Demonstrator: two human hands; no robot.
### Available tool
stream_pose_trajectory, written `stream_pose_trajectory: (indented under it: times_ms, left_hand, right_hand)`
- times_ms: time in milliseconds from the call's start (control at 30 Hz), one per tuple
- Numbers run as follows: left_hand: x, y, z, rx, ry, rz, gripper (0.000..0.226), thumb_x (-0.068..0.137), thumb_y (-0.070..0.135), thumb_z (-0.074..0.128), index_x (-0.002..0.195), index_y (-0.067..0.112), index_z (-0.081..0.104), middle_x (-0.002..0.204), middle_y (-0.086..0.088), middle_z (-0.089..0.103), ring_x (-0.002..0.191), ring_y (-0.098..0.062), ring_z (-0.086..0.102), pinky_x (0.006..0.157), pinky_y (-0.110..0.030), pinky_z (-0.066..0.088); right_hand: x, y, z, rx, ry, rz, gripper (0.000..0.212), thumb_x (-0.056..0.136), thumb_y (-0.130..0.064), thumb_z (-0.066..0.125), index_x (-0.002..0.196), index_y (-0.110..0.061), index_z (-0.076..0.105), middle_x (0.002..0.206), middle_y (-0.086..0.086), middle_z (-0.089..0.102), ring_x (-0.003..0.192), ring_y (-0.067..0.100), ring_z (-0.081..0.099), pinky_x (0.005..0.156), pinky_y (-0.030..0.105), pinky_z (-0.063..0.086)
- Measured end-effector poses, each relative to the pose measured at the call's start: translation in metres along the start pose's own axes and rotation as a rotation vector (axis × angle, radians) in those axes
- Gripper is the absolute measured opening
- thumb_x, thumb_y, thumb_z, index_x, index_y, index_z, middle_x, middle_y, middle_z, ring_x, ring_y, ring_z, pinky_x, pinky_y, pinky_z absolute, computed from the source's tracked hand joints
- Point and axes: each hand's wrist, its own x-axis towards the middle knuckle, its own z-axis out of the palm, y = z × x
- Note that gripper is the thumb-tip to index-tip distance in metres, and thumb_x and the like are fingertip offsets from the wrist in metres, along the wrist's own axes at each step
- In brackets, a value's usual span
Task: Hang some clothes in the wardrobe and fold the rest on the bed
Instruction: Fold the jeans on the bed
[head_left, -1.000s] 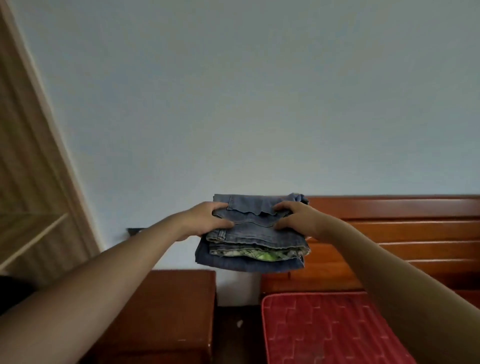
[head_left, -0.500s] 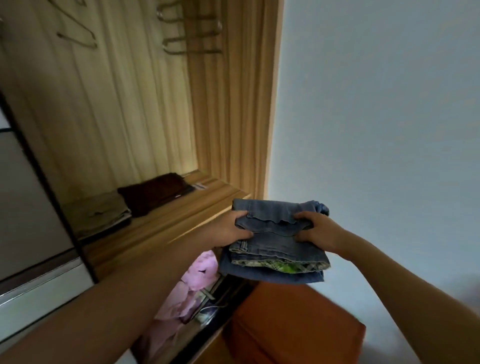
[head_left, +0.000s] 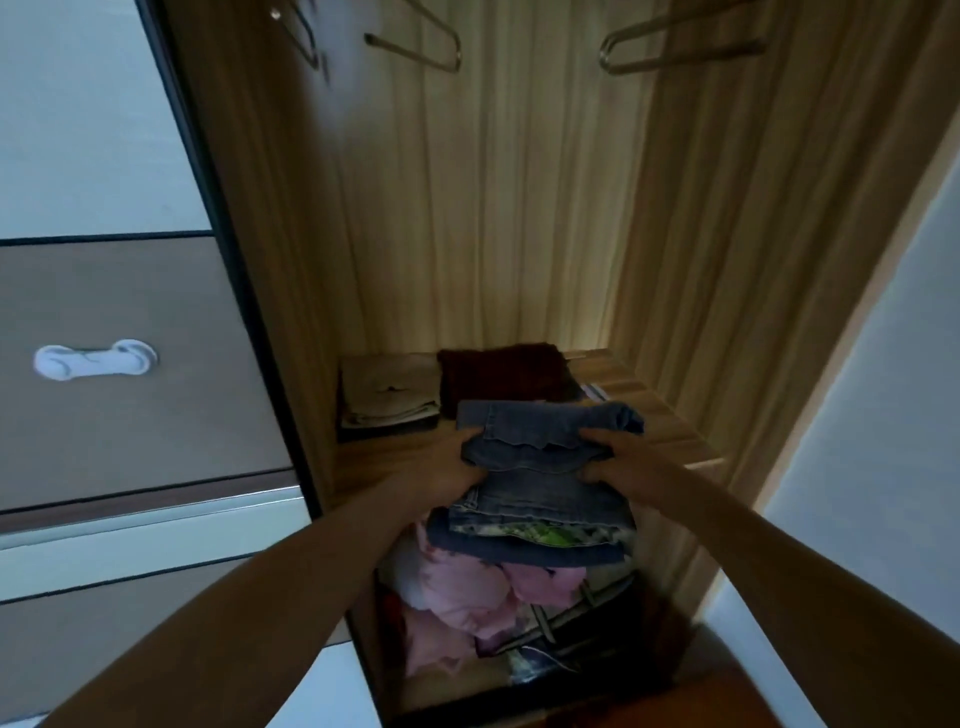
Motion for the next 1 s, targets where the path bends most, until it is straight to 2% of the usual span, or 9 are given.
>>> stream_pose_trajectory:
  times_ms: [100,200,333,467,567,767,867,967,1000]
  left_hand:
    - [0.016,-0.027,-0.015,-0.117,0.121,-0.114,0.037,0.091,-0.007,0.061,0.106,0.027,0.064,0.105,0.001,0.068,0.087,0.004,0.064,0.076,-0.012,0.052]
    - [0.038,-0.052,-0.031,-0.139,0.208,-0.182,0.044,0.091,-0.011,0.057,0.098,0.031,0.061,0.095,0.012,0.061,0.082,0.007,0.062,0.066,-0.003,0.046]
    - [0.073,-0.091,-0.042,-0.159,0.286,-0.217,0.040,0.091,-0.010,0.057,0.125,0.012,0.061,0.112,-0.001,0.064,0.106,-0.017,0.059,0.085,-0.017,0.050]
    - [0.114,-0.117,-0.045,-0.144,0.368,-0.273,0.045,0.091,-0.004,0.059,0.132,0.013,0.059,0.110,-0.001,0.062,0.100,-0.017,0.057,0.082,-0.022,0.047]
    - [0.147,-0.133,-0.049,-0.098,0.379,-0.297,0.042,0.090,-0.002,0.057,0.130,0.010,0.061,0.111,-0.011,0.066,0.100,-0.028,0.062,0.087,-0.039,0.053]
    - [0.214,-0.170,-0.067,-0.027,0.434,-0.381,0.032,0.091,0.002,0.057,0.121,0.006,0.063,0.099,-0.021,0.068,0.087,-0.038,0.063,0.074,-0.046,0.055]
    - [0.247,-0.194,-0.083,0.058,0.465,-0.405,0.029,0.091,0.002,0.056,0.119,0.006,0.064,0.102,-0.022,0.066,0.092,-0.040,0.063,0.080,-0.049,0.054]
    - [0.274,-0.221,-0.104,0.117,0.512,-0.393,0.036,0.094,0.000,0.054,0.129,0.005,0.060,0.117,-0.021,0.063,0.101,-0.038,0.061,0.089,-0.044,0.051]
    - [0.281,-0.231,-0.113,0.152,0.528,-0.409,0.034,0.095,0.000,0.054,0.128,0.005,0.061,0.116,-0.022,0.063,0.101,-0.038,0.061,0.089,-0.043,0.051]
  right_hand:
    - [0.056,-0.012,0.016,0.056,-0.111,0.004,0.049,0.087,-0.011,0.069,0.124,-0.039,0.052,0.112,-0.010,0.059,0.098,0.014,0.062,0.085,0.034,0.054]
    - [0.102,-0.024,0.033,0.116,-0.153,0.006,0.056,0.083,-0.005,0.071,0.124,-0.040,0.056,0.117,-0.006,0.061,0.100,0.014,0.063,0.078,0.027,0.054]
    - [0.160,-0.037,0.051,0.138,-0.189,-0.011,0.062,0.083,0.006,0.068,0.135,-0.027,0.057,0.110,-0.010,0.066,0.096,0.017,0.065,0.074,0.032,0.056]
    - [0.205,-0.043,0.060,0.118,-0.183,-0.043,0.050,0.089,0.008,0.063,0.115,-0.035,0.061,0.121,0.005,0.067,0.102,0.031,0.066,0.088,0.053,0.057]
    - [0.241,-0.043,0.065,0.100,-0.176,-0.062,0.049,0.090,0.011,0.059,0.125,-0.023,0.061,0.123,0.009,0.066,0.107,0.035,0.064,0.096,0.060,0.051]
    - [0.335,-0.052,0.075,0.152,-0.275,-0.058,0.055,0.093,0.016,0.055,0.140,-0.012,0.053,0.125,-0.001,0.062,0.122,0.036,0.057,0.085,0.038,0.058]
    - [0.385,-0.060,0.086,0.177,-0.278,-0.038,0.057,0.093,0.015,0.055,0.146,-0.004,0.046,0.142,0.019,0.053,0.128,0.042,0.050,0.100,0.047,0.050]
    - [0.431,-0.072,0.103,0.182,-0.338,-0.087,0.049,0.092,0.013,0.057,0.135,-0.011,0.055,0.130,0.017,0.061,0.116,0.037,0.059,0.079,0.030,0.053]
    - [0.447,-0.077,0.109,0.170,-0.350,-0.102,0.047,0.092,0.013,0.057,0.132,-0.012,0.055,0.127,0.015,0.061,0.119,0.040,0.056,0.080,0.034,0.051]
